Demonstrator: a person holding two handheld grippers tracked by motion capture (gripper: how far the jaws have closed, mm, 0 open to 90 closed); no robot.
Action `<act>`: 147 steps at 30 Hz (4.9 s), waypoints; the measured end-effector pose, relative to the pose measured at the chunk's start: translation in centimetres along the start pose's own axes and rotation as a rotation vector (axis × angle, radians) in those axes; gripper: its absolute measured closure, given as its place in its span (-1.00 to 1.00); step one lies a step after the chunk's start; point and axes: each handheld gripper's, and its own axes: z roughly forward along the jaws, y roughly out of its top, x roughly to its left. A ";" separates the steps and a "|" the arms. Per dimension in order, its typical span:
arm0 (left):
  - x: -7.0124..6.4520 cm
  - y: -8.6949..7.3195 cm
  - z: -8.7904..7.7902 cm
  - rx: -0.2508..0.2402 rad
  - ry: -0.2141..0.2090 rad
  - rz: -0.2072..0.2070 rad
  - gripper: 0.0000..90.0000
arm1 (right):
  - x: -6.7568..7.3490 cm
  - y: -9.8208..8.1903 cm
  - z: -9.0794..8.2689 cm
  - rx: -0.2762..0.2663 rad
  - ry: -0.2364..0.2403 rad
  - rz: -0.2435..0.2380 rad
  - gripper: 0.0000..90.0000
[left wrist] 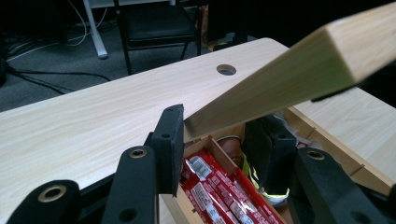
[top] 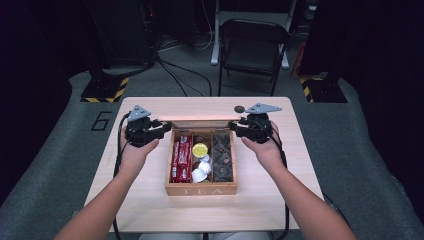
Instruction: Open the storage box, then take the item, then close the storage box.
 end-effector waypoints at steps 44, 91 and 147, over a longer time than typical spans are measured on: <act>1.8 3.4 2.3 0.002 0.035 -0.049 0.37 | -1.9 -0.5 5.3 0.049 -0.102 0.013 0.29; 2.6 4.3 3.5 0.011 0.057 -0.061 0.40 | -3.5 -2.5 8.9 0.098 -0.109 0.029 0.42; 1.4 2.2 1.0 0.022 -0.011 -0.052 0.14 | -5.2 -1.8 10.8 0.119 -0.106 0.125 0.44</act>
